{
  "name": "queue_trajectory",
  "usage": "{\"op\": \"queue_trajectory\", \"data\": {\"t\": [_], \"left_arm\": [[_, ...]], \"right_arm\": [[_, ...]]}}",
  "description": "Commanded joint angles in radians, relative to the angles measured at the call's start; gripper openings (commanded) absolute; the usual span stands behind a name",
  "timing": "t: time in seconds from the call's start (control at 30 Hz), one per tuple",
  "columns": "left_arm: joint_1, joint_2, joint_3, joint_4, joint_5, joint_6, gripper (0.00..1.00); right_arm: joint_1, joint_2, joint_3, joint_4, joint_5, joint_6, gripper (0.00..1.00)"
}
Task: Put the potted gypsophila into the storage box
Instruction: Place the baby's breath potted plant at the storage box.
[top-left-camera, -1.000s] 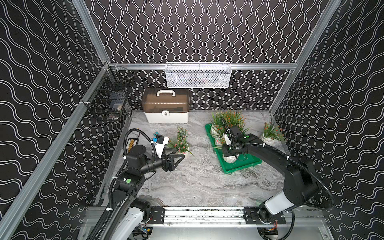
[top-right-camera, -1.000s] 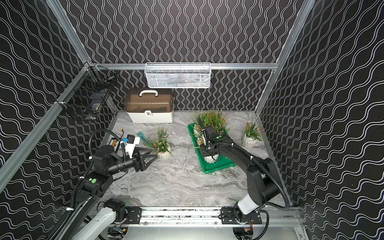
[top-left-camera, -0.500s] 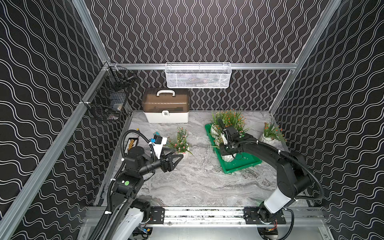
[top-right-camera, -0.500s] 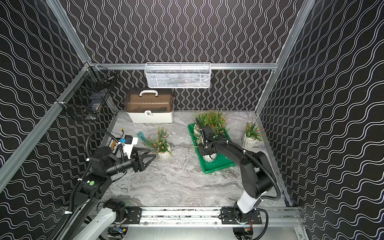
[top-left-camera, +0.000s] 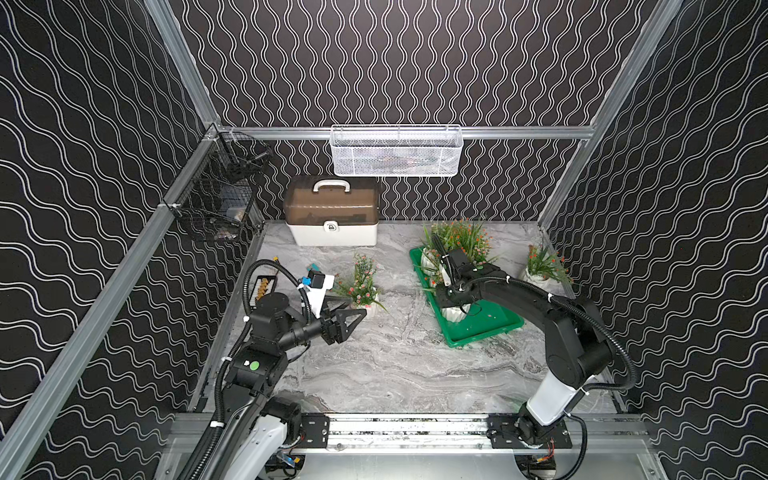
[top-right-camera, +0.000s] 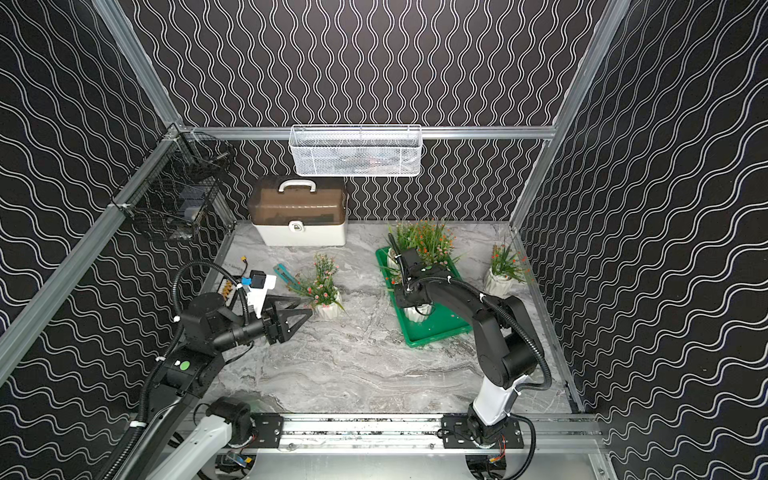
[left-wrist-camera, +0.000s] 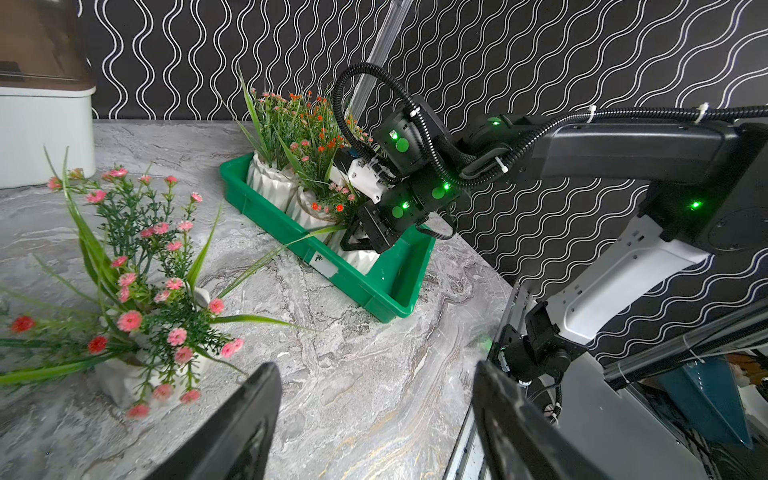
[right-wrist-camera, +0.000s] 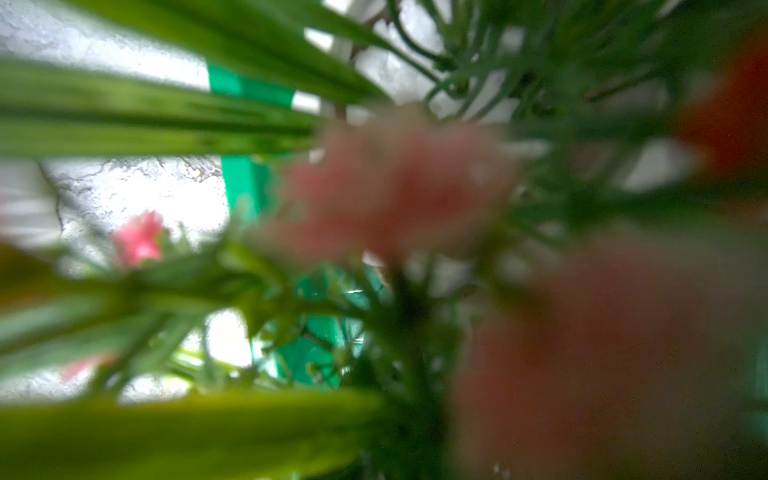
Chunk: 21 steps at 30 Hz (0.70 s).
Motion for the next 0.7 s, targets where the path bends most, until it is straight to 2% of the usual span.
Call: {"op": "queue_trajectory", "data": {"t": [0.0,0.1,0.33,0.53,0.67], "left_arm": [[0.002,-0.009,0.004,0.003,0.004,0.011,0.76],[0.006,-0.007,0.003,0.002,0.000,0.013,0.76],[0.007,0.000,0.007,-0.002,-0.001,0.017,0.76],[0.010,0.004,0.009,-0.002,-0.001,0.022,0.76],[0.013,0.006,0.009,-0.004,-0.002,0.021,0.76]], "right_arm": [[0.001,0.025,0.019,0.073,-0.002,-0.012,0.06],[0.001,0.017,0.014,0.068,-0.003,-0.011,0.13],[0.001,-0.028,-0.019,0.067,-0.015,0.006,0.17],[0.002,-0.079,-0.035,0.051,-0.039,0.017,0.26],[0.002,-0.117,-0.044,0.030,-0.049,0.022,0.27]]}}
